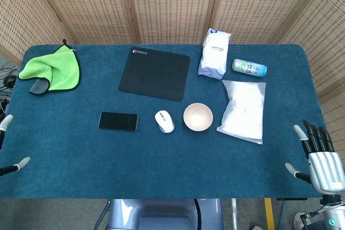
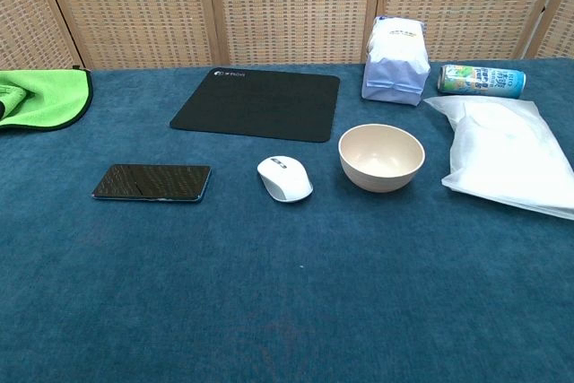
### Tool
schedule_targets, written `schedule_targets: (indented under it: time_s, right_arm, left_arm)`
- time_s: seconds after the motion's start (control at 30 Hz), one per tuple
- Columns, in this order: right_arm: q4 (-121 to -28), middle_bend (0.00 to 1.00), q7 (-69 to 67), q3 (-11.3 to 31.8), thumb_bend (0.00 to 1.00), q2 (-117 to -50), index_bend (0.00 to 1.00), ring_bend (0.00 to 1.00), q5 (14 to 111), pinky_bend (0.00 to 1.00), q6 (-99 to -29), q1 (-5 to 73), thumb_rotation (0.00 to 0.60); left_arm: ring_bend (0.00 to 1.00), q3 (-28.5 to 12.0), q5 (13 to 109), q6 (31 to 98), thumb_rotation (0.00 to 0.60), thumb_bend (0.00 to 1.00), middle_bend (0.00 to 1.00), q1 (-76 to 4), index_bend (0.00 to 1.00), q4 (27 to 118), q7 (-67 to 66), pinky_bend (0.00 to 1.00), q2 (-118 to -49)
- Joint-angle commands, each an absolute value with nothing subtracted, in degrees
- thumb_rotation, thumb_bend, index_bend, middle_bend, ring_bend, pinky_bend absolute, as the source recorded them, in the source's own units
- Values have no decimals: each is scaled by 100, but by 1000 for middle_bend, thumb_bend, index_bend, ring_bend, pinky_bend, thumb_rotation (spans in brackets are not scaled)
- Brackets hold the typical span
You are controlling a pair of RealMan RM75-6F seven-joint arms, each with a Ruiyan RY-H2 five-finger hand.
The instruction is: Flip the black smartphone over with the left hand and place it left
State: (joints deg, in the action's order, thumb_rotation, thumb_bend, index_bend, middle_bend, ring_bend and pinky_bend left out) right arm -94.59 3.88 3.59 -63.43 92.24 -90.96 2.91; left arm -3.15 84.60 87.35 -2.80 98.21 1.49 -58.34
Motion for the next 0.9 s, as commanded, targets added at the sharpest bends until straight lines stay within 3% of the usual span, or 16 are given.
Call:
schedule_targets:
  time_s: [0.03,0.27,0.43,0.47,0.53,0.6,0.8,0.9]
  right_arm:
    - [-9450,0,385,357,0,-6341,0,0,9212,0,-9072,300,600]
    - [-9471,0,328,339,0,-6287,0,0,9199,0,-9012,314,600]
    - [-9491,0,258,366,0,-6253,0,0,9151,0,-8997,323,600]
    - [-9491,0,244,373,0,-6246,0,0,9133,0,-8986,328,600]
    - [-9491,0,204,403,0,-6225,0,0,9054,0,-8942,343,600]
    - [-9491,0,177,422,0,-6209,0,0,9006,0,-8917,353,600]
    - [-9449,0,76,465,0,-6190,0,0,8852,0,-8833,370,600]
    - [-9406,0,-13,492,0,-6183,0,0,8778,0,-8802,377,600]
  left_arm:
    - [0,-317,8440,8690,600,0,0,-304,0,9811,119,0,-5854]
    - [0,-373,8317,8493,600,0,0,-435,0,9717,-121,0,-5994]
    - [0,-528,8126,7999,600,0,0,-789,0,9718,-269,0,-6102]
    - [0,-574,8087,7813,600,0,0,-924,0,9711,-302,0,-6123]
    - [0,-756,7936,6623,600,0,0,-1727,0,9784,-399,0,-6216]
    - [0,-900,7584,5908,600,0,0,-2207,0,9821,-650,0,-6288]
    - [0,-1174,6209,4687,600,0,0,-3354,0,9672,-1857,0,-6859]
    - [0,-1195,5521,4495,600,16,0,-3830,0,9382,-2403,0,-7302]
